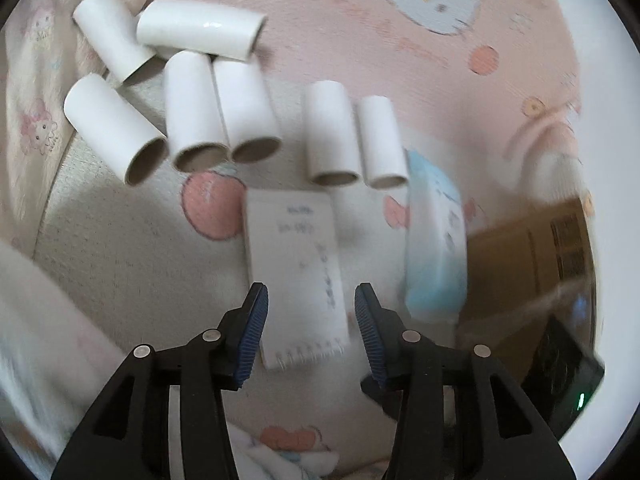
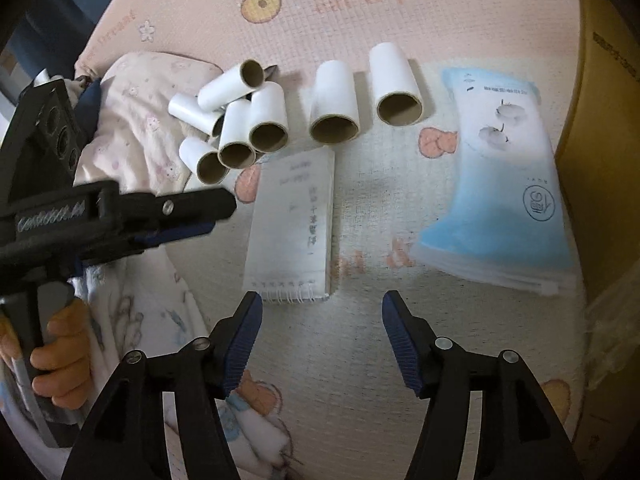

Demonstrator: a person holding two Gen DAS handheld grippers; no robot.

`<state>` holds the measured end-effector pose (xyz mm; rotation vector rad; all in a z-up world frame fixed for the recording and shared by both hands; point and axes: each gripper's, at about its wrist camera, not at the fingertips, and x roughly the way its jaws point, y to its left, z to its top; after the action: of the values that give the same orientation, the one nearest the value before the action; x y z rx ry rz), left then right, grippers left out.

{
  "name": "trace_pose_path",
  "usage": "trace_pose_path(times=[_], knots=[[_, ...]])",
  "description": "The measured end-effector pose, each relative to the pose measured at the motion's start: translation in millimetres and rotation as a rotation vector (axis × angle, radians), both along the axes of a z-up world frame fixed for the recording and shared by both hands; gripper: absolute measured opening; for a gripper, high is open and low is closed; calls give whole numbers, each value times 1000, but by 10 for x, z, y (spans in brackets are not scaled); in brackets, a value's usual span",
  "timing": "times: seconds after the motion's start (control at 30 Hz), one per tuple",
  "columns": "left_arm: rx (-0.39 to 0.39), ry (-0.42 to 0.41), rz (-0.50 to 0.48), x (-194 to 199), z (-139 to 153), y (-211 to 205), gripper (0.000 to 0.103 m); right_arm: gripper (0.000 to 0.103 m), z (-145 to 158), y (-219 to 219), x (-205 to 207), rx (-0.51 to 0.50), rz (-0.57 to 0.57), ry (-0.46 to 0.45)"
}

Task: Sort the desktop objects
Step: 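Lay the notebook flat on the blanket and open the left gripper, then move the left gripper to the notebook's long edge and close on it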

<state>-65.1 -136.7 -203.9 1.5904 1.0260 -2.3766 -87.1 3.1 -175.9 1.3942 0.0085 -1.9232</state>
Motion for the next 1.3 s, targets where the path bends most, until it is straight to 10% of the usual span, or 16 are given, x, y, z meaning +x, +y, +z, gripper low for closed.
trace_pose_path(times=[0.27,0.6,1.3], knots=[[206,-29,130,-229,-337,-362,57,60,63,-278,19,99,20,87],[142,-162,152,-332,-538,-352,57,60,-139,-561,-156,111,17,-50],[309,-90,99,-292,-552,-399,52,75,-244,-930,-87,261,50,38]])
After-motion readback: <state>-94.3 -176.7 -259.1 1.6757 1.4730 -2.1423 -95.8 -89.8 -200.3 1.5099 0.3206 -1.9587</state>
